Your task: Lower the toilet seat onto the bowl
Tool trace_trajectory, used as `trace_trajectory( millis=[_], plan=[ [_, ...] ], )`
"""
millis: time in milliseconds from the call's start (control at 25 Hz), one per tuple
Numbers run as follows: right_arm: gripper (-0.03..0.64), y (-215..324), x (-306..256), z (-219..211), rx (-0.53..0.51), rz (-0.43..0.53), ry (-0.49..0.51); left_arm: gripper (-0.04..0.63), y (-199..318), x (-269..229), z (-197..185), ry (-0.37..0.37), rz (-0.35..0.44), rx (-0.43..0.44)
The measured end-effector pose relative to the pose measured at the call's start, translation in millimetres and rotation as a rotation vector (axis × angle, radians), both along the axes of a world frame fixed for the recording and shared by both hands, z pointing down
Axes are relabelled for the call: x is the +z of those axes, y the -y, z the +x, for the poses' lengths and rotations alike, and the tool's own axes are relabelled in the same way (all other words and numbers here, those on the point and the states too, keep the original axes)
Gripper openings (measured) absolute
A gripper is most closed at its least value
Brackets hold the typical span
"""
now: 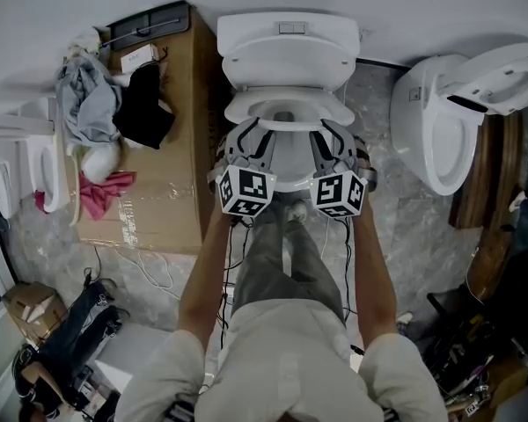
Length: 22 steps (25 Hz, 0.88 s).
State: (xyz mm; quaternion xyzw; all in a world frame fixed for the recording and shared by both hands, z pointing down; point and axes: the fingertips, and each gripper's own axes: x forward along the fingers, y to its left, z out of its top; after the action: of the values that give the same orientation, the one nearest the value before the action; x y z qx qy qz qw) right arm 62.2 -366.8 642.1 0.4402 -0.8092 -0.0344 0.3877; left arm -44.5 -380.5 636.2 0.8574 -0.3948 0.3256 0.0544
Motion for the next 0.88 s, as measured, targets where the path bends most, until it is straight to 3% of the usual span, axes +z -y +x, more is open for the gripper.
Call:
trace_trajectory(
  millis=[880],
  plan=[
    [0.127, -84, 44, -8, -0.102, -0.077, 0.010, 0.176, -83, 42, -7, 0.055, -0.025, -0.002]
  ],
)
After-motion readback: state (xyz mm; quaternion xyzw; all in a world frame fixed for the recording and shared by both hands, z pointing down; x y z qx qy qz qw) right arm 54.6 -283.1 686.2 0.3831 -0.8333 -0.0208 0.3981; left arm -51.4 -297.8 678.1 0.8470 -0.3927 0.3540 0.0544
